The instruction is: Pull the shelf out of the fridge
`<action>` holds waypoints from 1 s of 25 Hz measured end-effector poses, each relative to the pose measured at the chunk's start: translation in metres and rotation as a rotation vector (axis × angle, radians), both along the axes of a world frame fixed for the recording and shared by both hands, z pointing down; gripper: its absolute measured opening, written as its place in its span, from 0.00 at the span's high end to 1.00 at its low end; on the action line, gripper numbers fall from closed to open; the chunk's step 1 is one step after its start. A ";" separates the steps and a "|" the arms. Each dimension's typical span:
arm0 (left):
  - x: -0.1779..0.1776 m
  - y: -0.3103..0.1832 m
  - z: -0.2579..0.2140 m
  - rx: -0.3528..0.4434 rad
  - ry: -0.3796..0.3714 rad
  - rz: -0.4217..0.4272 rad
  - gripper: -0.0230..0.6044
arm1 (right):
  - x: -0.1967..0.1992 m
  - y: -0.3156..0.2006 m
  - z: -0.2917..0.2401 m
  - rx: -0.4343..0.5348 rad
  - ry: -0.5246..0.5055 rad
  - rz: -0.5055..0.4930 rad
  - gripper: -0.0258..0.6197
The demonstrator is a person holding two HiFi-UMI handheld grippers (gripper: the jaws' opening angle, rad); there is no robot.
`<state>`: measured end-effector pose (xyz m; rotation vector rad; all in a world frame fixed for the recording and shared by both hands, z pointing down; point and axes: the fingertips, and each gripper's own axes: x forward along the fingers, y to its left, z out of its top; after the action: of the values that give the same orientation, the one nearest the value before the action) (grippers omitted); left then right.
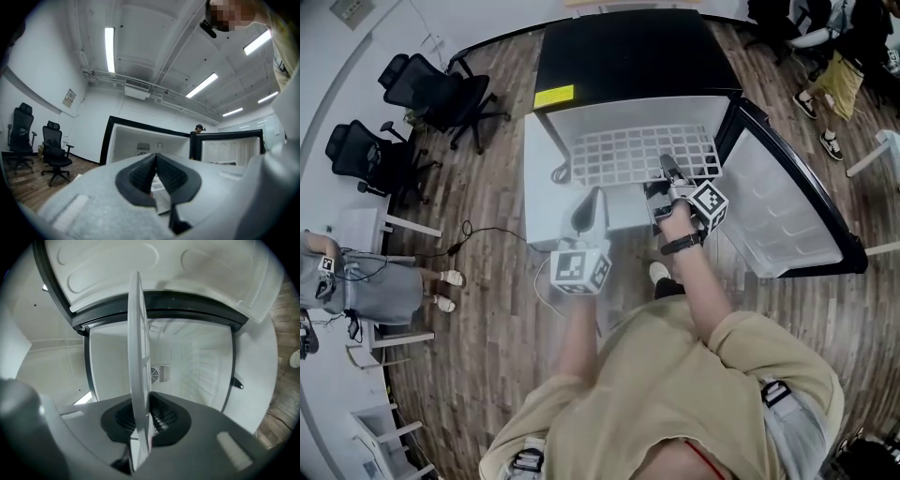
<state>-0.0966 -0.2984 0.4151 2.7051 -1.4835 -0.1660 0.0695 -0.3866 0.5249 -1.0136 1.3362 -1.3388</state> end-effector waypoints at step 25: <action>0.008 0.100 0.002 0.002 0.010 0.005 0.96 | 0.022 0.202 -0.079 0.162 1.174 0.105 0.91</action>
<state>-0.0886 -0.1984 0.4171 2.7061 -1.4742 -0.1805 0.0912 -0.1844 0.4459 -1.8299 2.1195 -0.4575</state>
